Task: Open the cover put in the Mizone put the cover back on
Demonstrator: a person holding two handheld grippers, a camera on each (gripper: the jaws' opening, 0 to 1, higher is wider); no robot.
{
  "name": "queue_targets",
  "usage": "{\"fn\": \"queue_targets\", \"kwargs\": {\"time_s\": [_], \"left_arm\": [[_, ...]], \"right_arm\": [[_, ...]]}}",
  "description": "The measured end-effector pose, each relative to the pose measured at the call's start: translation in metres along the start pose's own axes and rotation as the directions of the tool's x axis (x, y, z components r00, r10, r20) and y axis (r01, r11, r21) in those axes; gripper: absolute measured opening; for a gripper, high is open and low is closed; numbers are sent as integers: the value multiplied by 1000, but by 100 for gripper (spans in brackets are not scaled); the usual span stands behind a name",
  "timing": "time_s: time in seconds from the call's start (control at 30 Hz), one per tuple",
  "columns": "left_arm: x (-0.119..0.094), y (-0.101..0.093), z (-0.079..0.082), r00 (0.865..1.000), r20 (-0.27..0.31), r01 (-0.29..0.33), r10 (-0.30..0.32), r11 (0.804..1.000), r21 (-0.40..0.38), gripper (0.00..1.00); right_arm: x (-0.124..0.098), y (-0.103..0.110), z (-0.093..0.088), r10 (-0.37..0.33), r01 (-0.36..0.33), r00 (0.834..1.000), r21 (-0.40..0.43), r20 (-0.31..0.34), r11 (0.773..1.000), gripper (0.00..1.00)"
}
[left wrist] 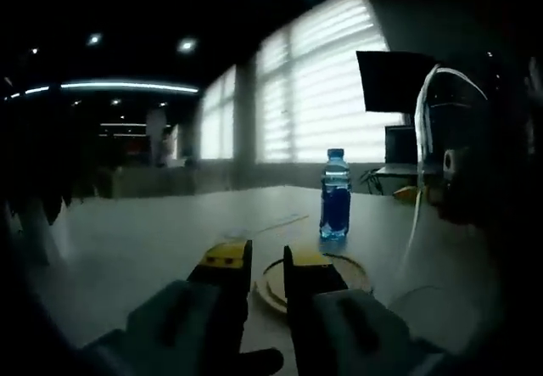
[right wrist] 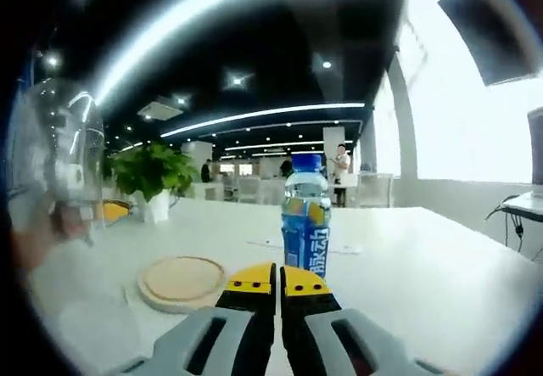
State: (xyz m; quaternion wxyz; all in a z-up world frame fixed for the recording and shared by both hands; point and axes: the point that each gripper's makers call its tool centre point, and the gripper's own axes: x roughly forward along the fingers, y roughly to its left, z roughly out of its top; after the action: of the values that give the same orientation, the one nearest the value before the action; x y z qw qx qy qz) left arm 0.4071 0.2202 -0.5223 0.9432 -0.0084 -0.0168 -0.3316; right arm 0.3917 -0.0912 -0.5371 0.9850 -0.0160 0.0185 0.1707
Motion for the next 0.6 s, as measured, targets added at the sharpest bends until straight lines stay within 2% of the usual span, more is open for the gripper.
{"fn": "queue_targets", "kwargs": {"time_s": [0.17,0.33,0.47,0.5,0.57,0.6], "left_arm": [[-5,6,1,1000,-2,-31,31,998,58,11],[-7,5,7,999,28,-21,21,1000,9,12],[-9,7,10,999,42,-26,27,1000,-5,14],[-10,4,11,999,45,-19,19,1000,-4,14],[-9,-1,14,999,50,-10,9,1000,4,14],[-9,-5,14,999,48,-1,1,1000,17,14]], "right_arm": [[1,0,12,0,0,1000,14,15,1000,0],[0,2,23,-3,4,1000,-24,25,1000,1],[-2,7,21,6,-6,1000,-38,-1,999,4],[-4,9,22,10,-10,1000,-44,5,999,4],[-5,14,31,24,-20,998,-62,62,998,5],[-5,16,30,23,-19,998,-61,62,998,5]]}}
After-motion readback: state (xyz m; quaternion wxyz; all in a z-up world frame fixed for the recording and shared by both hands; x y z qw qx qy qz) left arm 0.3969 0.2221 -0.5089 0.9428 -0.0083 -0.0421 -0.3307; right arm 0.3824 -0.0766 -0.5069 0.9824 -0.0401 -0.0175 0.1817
